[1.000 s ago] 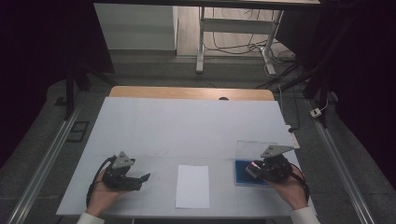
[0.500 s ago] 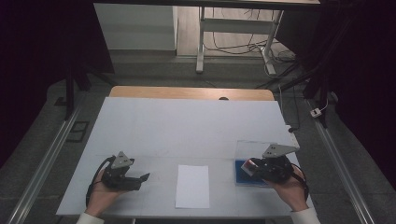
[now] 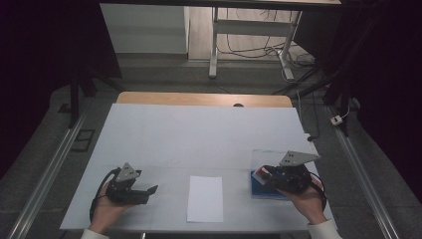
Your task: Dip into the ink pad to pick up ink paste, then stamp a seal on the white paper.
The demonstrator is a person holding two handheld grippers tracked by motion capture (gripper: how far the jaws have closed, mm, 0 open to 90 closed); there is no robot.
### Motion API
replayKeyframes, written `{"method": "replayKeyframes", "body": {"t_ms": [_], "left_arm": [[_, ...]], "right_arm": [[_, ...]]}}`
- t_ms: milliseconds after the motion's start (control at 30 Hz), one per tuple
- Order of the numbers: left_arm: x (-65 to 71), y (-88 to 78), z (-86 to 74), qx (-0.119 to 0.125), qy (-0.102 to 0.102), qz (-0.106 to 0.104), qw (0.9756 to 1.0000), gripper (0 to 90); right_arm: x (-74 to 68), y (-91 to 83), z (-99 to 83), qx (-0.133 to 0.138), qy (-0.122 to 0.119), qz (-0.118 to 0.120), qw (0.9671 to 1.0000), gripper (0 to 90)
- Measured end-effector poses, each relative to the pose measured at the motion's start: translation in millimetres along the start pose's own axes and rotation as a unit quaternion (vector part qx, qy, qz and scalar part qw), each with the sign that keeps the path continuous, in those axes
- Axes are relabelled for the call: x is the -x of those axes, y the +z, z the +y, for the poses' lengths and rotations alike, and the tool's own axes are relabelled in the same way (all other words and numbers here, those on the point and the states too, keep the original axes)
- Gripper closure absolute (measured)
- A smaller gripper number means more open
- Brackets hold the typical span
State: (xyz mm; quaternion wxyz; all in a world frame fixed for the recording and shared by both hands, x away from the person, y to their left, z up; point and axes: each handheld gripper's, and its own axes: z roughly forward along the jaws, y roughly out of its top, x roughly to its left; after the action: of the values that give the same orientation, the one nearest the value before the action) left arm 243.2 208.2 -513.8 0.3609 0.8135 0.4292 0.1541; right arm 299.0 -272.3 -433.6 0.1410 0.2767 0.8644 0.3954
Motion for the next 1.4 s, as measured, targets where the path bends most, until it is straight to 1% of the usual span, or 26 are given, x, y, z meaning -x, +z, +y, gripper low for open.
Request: {"method": "replayKeyframes", "body": {"t_ms": [267,333,500,633,900,1033,1233,1400], "left_arm": [[1.0,0.1,0.3,0.001,0.003,0.0,1.0,18.6],[1.2,0.2,0.3,0.002,0.004,0.0,1.0,18.6],[1.2,0.0,0.3,0.002,0.004,0.001,1.0,18.6],[1.2,0.1,0.3,0.002,0.004,0.0,1.0,18.6],[1.2,-0.2,-0.2,0.003,0.004,0.0,1.0,18.6],[0.6,0.6,0.0,0.002,0.004,-0.001,1.0,18.6],[1.4,1.5,0.7,0.002,0.005,-0.001,1.0,18.6],[1.4,0.6,0.8,0.005,0.003,-0.004,1.0,18.6]], "right_arm": [[-3.6,-2.7,3.7,0.012,0.0,0.006,0.9999,70.3],[-5.0,-3.2,5.3,0.013,-0.005,0.004,0.9999,70.3],[-9.8,-3.0,8.9,0.021,-0.008,0.011,0.9997,70.3],[-15.7,2.5,13.8,0.025,-0.014,0.024,0.9993,70.3],[-30.0,15.6,26.1,0.021,-0.034,0.038,0.9985,70.3],[-36.2,21.4,33.3,0.025,-0.042,0.049,0.9976,70.3],[-44.2,29.3,42.1,0.026,-0.053,0.056,0.9967,70.2],[-54.6,37.4,52.1,0.029,-0.064,0.063,0.9956,70.2]]}}
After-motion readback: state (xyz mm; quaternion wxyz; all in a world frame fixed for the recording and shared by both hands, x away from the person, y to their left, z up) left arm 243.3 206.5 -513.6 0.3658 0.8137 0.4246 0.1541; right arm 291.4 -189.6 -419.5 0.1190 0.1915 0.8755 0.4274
